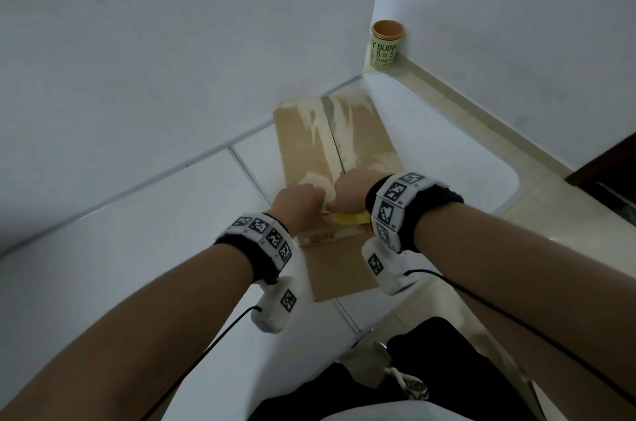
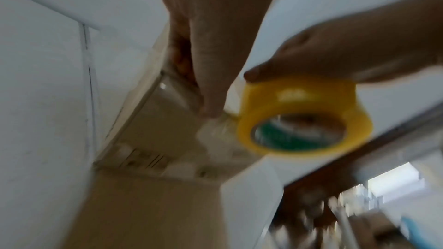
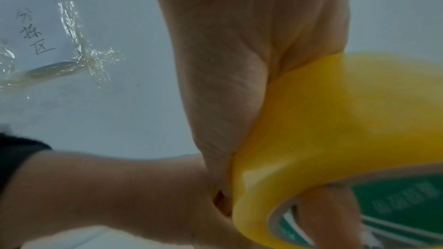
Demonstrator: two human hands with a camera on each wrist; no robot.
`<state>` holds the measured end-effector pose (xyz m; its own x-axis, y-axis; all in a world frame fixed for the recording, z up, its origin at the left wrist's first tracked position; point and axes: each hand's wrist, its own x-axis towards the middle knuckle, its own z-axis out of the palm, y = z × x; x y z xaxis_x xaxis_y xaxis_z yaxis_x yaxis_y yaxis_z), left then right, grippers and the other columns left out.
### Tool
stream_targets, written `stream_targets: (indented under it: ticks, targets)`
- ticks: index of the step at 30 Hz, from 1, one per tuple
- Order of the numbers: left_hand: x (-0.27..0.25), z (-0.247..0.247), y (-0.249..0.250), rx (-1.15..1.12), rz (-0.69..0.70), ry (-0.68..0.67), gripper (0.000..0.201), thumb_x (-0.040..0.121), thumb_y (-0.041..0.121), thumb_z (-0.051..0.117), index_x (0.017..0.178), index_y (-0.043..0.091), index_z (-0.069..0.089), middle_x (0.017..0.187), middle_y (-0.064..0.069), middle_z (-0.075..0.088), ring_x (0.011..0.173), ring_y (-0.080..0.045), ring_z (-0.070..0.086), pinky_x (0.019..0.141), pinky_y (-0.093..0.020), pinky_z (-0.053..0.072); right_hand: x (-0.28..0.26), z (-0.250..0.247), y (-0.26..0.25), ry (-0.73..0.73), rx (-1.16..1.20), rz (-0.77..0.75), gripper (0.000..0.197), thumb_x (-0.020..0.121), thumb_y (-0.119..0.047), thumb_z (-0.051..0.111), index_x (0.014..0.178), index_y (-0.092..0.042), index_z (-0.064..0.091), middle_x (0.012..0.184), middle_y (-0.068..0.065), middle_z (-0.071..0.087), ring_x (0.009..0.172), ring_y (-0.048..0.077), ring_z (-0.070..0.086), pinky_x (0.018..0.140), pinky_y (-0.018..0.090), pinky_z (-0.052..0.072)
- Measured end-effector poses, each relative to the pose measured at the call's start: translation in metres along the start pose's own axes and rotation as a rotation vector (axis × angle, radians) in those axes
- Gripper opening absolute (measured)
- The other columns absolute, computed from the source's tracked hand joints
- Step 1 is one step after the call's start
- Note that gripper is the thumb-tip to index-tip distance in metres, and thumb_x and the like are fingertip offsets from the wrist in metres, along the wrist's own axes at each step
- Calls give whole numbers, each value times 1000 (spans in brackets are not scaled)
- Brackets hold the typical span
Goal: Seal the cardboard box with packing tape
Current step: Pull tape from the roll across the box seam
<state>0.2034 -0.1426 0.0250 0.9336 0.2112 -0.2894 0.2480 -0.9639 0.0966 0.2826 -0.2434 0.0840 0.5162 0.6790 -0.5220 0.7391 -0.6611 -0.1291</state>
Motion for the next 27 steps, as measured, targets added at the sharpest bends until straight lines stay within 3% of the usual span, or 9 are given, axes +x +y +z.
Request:
stream_targets:
  ticks: [2,4,7,9,12,14,19,23,27]
  targets:
    - [-3,-11,-14,-210,16,-84,28,91,38,55,86,11,55,79,-1,54,75,-21,51,65,-28,39,3,5,-2,2,12,-9,35,89,-34,57,114,-11,63,119,12,63,111,31,59,74,34,40]
    - [-11,-23,-34,-603,-43,-105,32,95,37,54,89,7,60,82,-2,59,75,-18,53,67,-26,40,3,6,-5,-10,1,-12,36,90,-33,56,117,-10,62,119,12,62,112,31,59,76,33,41]
    - [-30,-20,-65,-1191,-295,127,24,96,28,54,101,6,65,98,-5,69,88,-17,62,76,-27,49,5,5,-7,-16,-13,-4,39,90,-34,56,119,-9,61,112,12,61,114,32,57,82,36,43]
    - [-41,-6,-78,-1349,-444,203,24,96,23,55,112,7,63,108,-5,67,101,-19,61,87,-30,48,7,2,-8,-3,-7,5,41,88,-34,58,119,-9,61,118,13,61,109,31,58,82,36,43]
    - [-54,19,-82,-1520,-539,69,34,94,18,58,128,15,56,126,-3,61,119,-18,54,100,-34,41,9,1,-10,11,11,17,41,84,-36,62,117,-12,63,107,10,61,86,23,48,76,34,41]
    - [-61,32,-80,-1618,-529,-41,37,94,12,56,130,17,52,128,1,61,122,-15,52,103,-34,37,9,1,-13,23,-5,22,40,83,-35,62,116,-13,64,95,5,51,84,22,44,75,35,42]
    - [-73,40,-75,-1658,-507,-138,61,74,-17,34,125,9,55,116,-3,70,116,-16,60,96,-33,36,10,2,-18,31,-21,30,38,83,-34,61,114,-14,64,93,5,49,83,22,44,75,35,43]
    - [-82,39,-80,-1588,-485,-168,49,78,-14,40,115,10,62,116,-1,70,111,-14,61,98,-35,38,13,-1,-19,22,-39,36,38,83,-34,61,114,-12,64,91,3,47,83,22,44,80,37,46]
    - [-83,39,-79,-1478,-454,-150,21,87,9,66,106,18,67,108,4,71,103,-11,61,94,-33,38,11,0,-24,30,-54,38,36,83,-34,60,112,-14,65,90,3,48,82,21,45,80,38,47]
